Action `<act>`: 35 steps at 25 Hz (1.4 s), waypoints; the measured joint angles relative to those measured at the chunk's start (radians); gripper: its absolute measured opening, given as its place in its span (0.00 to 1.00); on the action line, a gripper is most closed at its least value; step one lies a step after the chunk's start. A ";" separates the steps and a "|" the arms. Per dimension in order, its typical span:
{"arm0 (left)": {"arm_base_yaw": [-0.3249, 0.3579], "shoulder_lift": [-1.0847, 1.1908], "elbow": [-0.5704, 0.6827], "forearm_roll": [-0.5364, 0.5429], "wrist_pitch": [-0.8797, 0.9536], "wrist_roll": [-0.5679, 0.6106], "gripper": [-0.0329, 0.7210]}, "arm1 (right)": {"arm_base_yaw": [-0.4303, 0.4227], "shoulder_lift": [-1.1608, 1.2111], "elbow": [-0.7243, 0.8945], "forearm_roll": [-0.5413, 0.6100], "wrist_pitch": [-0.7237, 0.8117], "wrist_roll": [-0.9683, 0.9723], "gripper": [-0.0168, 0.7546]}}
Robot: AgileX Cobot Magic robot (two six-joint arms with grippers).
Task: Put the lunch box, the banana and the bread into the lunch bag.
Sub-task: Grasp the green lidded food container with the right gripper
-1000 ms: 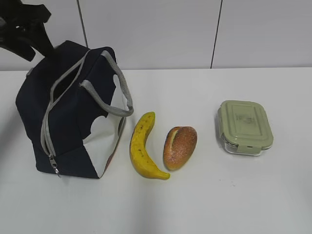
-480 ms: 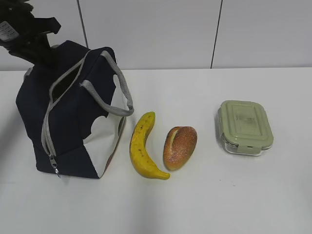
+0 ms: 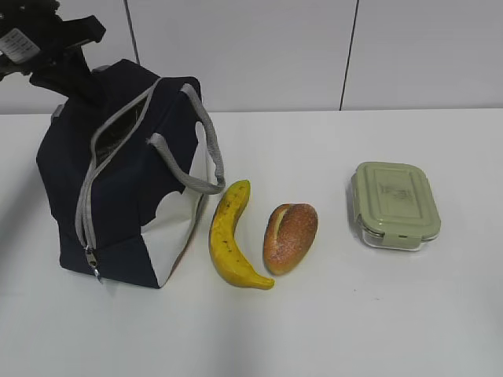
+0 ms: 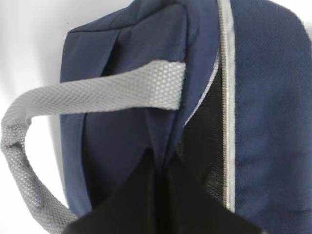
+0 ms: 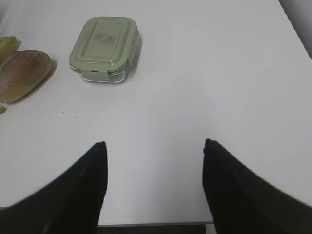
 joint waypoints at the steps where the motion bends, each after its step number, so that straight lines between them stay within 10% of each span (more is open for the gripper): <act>1: 0.000 0.000 0.000 -0.006 0.000 0.000 0.04 | 0.000 0.000 0.000 0.000 0.000 0.000 0.62; 26: 0.000 0.000 0.000 -0.021 0.000 0.000 0.04 | 0.000 0.007 -0.019 0.019 -0.029 0.000 0.62; 35: 0.000 0.000 0.000 -0.021 0.000 -0.001 0.04 | 0.000 0.351 -0.112 0.153 -0.192 0.000 0.62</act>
